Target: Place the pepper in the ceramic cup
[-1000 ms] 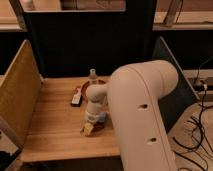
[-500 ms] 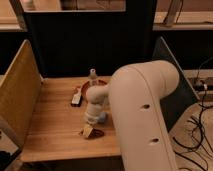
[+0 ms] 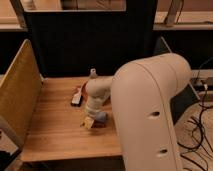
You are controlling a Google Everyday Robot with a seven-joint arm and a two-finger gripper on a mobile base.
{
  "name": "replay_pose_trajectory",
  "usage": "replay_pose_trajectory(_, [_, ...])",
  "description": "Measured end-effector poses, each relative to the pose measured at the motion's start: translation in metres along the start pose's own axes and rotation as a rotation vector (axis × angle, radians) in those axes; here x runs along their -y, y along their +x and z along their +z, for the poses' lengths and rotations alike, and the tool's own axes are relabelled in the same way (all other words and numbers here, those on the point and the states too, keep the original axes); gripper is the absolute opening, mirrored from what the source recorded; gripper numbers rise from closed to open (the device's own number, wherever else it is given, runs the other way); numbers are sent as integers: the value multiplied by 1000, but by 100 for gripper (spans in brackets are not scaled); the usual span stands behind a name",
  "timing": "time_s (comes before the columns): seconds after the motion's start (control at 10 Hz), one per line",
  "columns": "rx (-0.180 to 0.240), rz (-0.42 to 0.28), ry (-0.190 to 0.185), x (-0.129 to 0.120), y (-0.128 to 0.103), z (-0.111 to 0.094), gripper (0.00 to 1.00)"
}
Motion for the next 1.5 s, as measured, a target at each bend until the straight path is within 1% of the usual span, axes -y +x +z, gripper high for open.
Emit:
replay_pose_trajectory(0.2, [24, 37, 63, 23, 0, -27, 0])
replay_pose_trajectory(0.3, [49, 73, 89, 36, 2, -39, 0])
replay_pose_trajectory(0.5, [123, 198, 140, 67, 18, -59, 0])
replay_pose_trajectory(0.6, [151, 244, 155, 78, 26, -66, 0])
replay_pose_trajectory(0.8, [245, 339, 203, 107, 37, -94, 0])
replay_pose_trajectory(0.9, [284, 361, 230, 118, 38, -111, 0])
replay_pose_trajectory(1.0, [310, 352, 253, 126, 29, -125, 0])
replay_pose_trajectory(1.1, [323, 335, 272, 131, 19, -136, 0])
replay_pose_trajectory(1.2, [334, 325, 293, 136, 14, -147, 0])
replay_pose_trajectory(1.4, [346, 332, 339, 141, 20, -170, 0])
replay_pose_trajectory(1.5, [350, 354, 366, 140, 32, -182, 0])
